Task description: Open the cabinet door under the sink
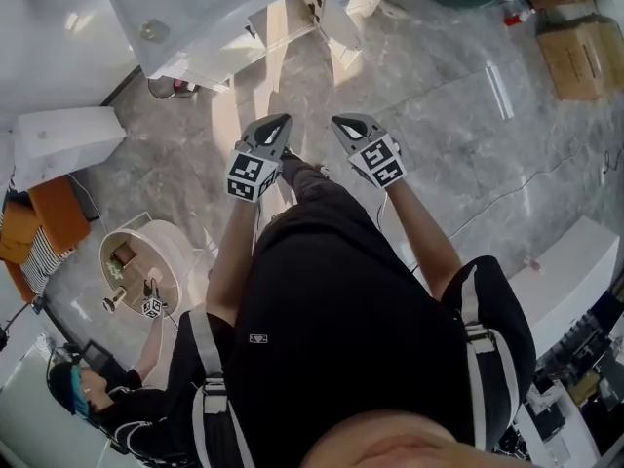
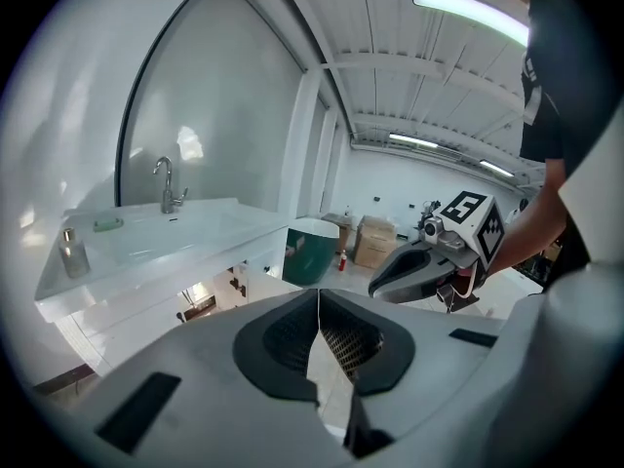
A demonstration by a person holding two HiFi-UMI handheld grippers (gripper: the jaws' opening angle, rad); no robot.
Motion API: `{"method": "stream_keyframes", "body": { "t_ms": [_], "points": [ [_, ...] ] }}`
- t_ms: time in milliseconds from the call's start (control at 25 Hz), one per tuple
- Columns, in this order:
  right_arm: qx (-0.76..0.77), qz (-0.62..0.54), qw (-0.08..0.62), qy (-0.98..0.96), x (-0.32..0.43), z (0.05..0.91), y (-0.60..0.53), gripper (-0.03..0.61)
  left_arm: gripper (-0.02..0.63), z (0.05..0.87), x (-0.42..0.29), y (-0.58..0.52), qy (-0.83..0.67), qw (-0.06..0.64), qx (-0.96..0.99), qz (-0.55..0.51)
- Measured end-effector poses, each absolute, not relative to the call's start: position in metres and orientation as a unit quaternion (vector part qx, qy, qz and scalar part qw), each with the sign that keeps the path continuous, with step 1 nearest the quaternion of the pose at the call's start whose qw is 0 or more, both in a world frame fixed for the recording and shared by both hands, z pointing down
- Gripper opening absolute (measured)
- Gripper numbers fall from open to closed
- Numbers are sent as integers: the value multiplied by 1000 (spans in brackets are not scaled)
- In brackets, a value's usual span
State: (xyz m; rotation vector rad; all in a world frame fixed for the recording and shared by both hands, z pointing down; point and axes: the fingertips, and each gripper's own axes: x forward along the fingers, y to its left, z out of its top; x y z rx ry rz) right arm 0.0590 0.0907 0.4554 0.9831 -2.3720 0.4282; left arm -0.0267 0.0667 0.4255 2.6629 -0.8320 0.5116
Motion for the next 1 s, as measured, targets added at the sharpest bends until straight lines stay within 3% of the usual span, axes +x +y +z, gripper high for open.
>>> {"method": "stream_keyframes", "body": {
  "t_ms": [1000],
  "points": [
    [361,116,267,-886,65,414,110,61,17,396,-22,113,-329,149,921,144]
  ]
}}
